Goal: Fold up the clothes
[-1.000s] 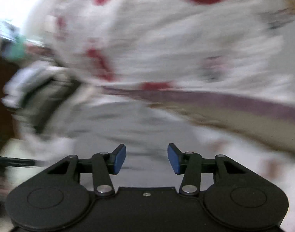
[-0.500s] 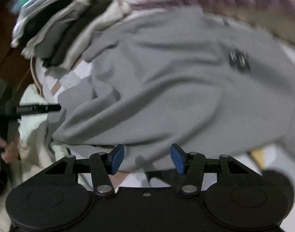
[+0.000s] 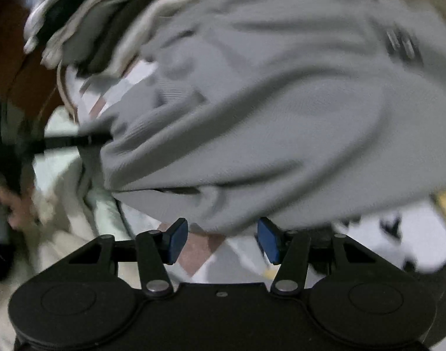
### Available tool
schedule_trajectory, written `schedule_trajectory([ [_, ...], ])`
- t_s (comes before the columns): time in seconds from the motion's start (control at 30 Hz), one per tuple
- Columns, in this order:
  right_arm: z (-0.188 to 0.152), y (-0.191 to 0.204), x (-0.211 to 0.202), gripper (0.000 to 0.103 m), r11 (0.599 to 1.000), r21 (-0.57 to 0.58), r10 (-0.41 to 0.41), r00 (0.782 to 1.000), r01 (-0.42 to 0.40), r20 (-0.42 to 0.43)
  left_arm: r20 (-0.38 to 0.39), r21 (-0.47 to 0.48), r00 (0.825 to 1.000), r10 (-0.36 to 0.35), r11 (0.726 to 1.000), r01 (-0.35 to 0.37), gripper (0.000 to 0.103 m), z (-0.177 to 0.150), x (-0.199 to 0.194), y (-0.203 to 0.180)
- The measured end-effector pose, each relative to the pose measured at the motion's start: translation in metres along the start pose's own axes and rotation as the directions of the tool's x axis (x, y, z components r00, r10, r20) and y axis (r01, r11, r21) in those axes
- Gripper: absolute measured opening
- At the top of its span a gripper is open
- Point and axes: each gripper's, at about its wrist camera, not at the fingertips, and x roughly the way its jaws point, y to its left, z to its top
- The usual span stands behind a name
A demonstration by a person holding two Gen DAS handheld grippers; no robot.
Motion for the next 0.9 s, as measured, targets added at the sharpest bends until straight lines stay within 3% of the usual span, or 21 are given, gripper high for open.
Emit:
schedule_trajectory([
  [0.07, -0.002, 0.024, -0.001, 0.049, 0.985, -0.165, -0.040, 0.998, 0.048, 0.050, 0.070, -0.054, 0.994, -0.088, 0.994, 0.091, 0.008, 0.006, -0.013, 0.010],
  [0.13, -0.004, 0.046, -0.003, 0.035, 0.962, -0.268, -0.029, 0.996, 0.050, 0.084, 0.135, -0.104, 0.975, -0.174, 0.977, 0.189, 0.008, 0.011, -0.023, 0.021],
  [0.27, -0.008, 0.075, -0.006, 0.034, 0.952, -0.301, 0.088, 0.990, -0.051, 0.108, 0.211, -0.185, 0.936, -0.282, 0.929, 0.321, 0.008, 0.017, -0.030, 0.037],
  [0.4, -0.004, 0.100, 0.015, 0.035, 0.946, -0.315, 0.108, 0.990, -0.074, 0.090, 0.249, -0.240, 0.911, -0.327, 0.891, 0.385, 0.008, 0.019, -0.027, 0.043],
  [0.47, 0.001, 0.112, 0.028, 0.037, 0.950, -0.302, 0.108, 0.991, -0.080, 0.077, 0.263, -0.234, 0.912, -0.316, 0.896, 0.378, 0.008, 0.020, -0.028, 0.043],
  [0.53, 0.006, 0.123, 0.041, 0.055, 0.956, -0.286, 0.097, 0.993, -0.072, 0.074, 0.266, -0.225, 0.915, -0.303, 0.904, 0.364, 0.008, 0.020, -0.029, 0.043],
  [0.57, 0.009, 0.127, 0.048, 0.058, 0.963, -0.264, 0.070, 0.995, -0.048, 0.075, 0.265, -0.220, 0.918, -0.297, 0.908, 0.357, 0.008, 0.019, -0.029, 0.043],
  [0.6, 0.011, 0.130, 0.055, 0.059, 0.972, -0.234, 0.042, 0.996, -0.023, 0.074, 0.254, -0.211, 0.926, -0.279, 0.918, 0.335, 0.008, 0.019, -0.028, 0.042],
  [0.67, 0.013, 0.130, 0.070, 0.064, 0.989, -0.150, -0.010, 0.998, 0.018, 0.054, 0.195, -0.150, 0.968, -0.159, 0.970, 0.190, 0.008, 0.019, -0.021, 0.034],
  [0.7, 0.011, 0.128, 0.076, 0.066, 0.993, -0.108, -0.033, 0.998, 0.038, 0.044, 0.180, -0.125, 0.978, -0.103, 0.984, 0.127, 0.008, 0.017, -0.017, 0.031],
  [0.73, 0.008, 0.128, 0.077, 0.067, 0.994, -0.096, -0.041, 0.997, 0.048, 0.068, 0.163, -0.123, 0.983, -0.084, 0.987, 0.104, 0.008, 0.016, -0.012, 0.032],
  [0.8, 0.003, 0.131, 0.079, 0.067, 0.991, -0.110, -0.065, 0.994, 0.075, 0.091, 0.146, -0.157, 0.983, -0.109, 0.979, 0.132, 0.008, 0.016, -0.006, 0.038],
  [0.87, -0.001, 0.141, 0.079, 0.054, 0.974, -0.174, -0.131, 0.986, 0.147, 0.098, 0.165, -0.177, 0.979, -0.120, 0.973, 0.149, 0.008, 0.018, -0.007, 0.042],
  [0.9, -0.003, 0.146, 0.078, 0.008, 0.959, -0.206, -0.174, 0.979, 0.192, 0.106, 0.179, -0.174, 0.978, -0.110, 0.974, 0.142, 0.008, 0.018, -0.010, 0.043],
])
